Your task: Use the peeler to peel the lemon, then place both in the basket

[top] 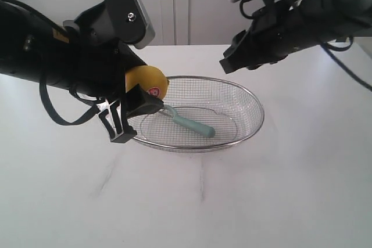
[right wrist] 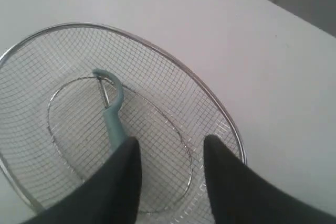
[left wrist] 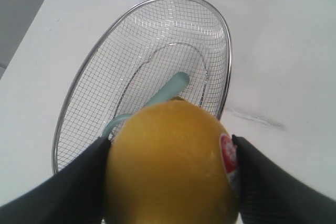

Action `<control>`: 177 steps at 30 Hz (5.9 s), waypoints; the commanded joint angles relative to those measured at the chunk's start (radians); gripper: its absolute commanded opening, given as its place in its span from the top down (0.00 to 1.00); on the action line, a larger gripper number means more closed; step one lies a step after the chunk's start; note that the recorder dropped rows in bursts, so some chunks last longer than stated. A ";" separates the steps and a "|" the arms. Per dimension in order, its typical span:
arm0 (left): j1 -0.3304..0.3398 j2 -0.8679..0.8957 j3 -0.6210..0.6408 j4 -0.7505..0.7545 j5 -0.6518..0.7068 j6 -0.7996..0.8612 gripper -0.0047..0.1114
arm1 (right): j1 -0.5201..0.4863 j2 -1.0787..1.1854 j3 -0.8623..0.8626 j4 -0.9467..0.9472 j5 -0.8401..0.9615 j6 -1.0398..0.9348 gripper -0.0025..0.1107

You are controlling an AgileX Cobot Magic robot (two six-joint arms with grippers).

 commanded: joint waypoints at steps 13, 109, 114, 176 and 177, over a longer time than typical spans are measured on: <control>-0.007 -0.005 0.007 -0.012 -0.037 -0.010 0.96 | 0.001 -0.322 0.002 -0.177 0.496 0.290 0.96; 0.151 0.871 -0.775 0.274 0.547 -0.672 0.29 | 0.001 -0.320 0.002 -0.221 0.487 0.370 0.98; 0.151 0.826 -0.775 0.270 0.547 -0.691 0.29 | 0.001 -0.320 0.002 -0.221 0.487 0.370 0.98; 0.151 -0.810 0.227 0.280 0.477 -0.752 0.96 | 0.001 -0.320 0.002 -0.218 0.480 0.368 0.98; 0.151 -0.810 0.229 0.278 0.477 -0.752 0.96 | 0.001 -0.320 0.002 -0.218 0.480 0.368 0.98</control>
